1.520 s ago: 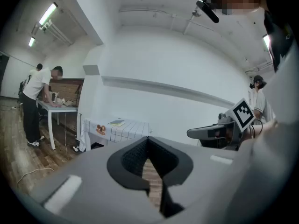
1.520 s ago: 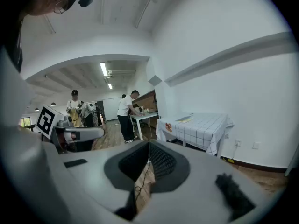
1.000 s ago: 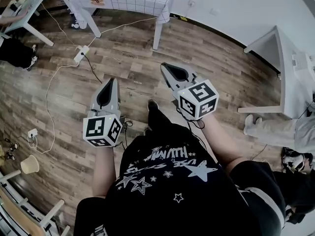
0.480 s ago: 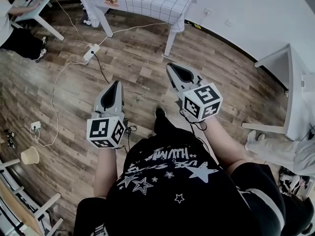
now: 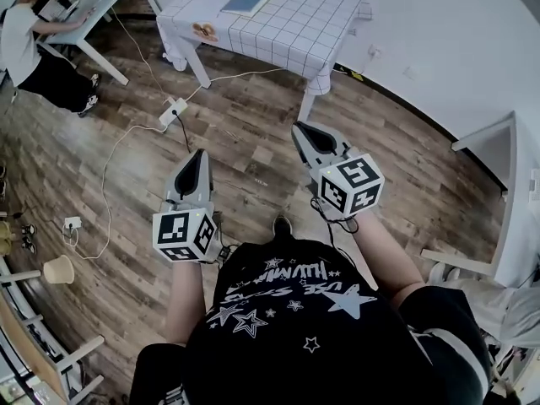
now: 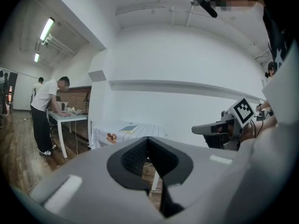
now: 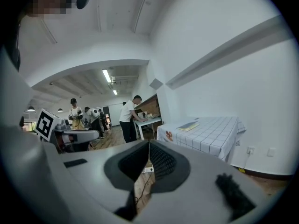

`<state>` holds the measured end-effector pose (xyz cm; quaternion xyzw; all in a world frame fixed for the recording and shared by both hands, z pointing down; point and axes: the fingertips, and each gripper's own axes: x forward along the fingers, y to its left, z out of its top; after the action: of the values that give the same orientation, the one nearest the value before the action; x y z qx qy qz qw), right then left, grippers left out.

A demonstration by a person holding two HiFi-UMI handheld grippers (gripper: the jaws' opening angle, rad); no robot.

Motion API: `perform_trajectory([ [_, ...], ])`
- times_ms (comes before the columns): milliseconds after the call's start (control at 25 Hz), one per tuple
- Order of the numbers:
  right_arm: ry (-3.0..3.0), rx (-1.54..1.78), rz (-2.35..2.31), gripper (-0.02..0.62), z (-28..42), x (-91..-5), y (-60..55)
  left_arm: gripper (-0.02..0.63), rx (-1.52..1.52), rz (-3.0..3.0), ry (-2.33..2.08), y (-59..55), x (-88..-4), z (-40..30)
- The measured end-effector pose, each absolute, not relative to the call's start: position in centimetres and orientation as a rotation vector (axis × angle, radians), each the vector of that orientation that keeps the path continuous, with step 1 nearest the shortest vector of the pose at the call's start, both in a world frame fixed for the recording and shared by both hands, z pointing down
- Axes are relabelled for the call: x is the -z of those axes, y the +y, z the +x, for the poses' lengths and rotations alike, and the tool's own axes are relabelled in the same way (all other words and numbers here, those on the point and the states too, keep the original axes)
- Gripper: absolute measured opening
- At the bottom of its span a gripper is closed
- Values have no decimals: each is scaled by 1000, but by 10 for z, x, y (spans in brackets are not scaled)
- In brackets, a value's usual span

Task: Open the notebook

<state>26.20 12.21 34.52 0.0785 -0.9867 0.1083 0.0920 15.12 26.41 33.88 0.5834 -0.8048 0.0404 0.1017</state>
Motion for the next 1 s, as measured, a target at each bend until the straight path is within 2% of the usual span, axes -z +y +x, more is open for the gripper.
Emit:
perform_trajectory([
  [520, -2895, -405, 204, 18, 231, -361, 86, 10, -114, 1674, -2364, 234, -347, 129],
  [1000, -2862, -383, 332, 18, 165, -367, 43, 10, -88, 1776, -2294, 174, -352, 45],
])
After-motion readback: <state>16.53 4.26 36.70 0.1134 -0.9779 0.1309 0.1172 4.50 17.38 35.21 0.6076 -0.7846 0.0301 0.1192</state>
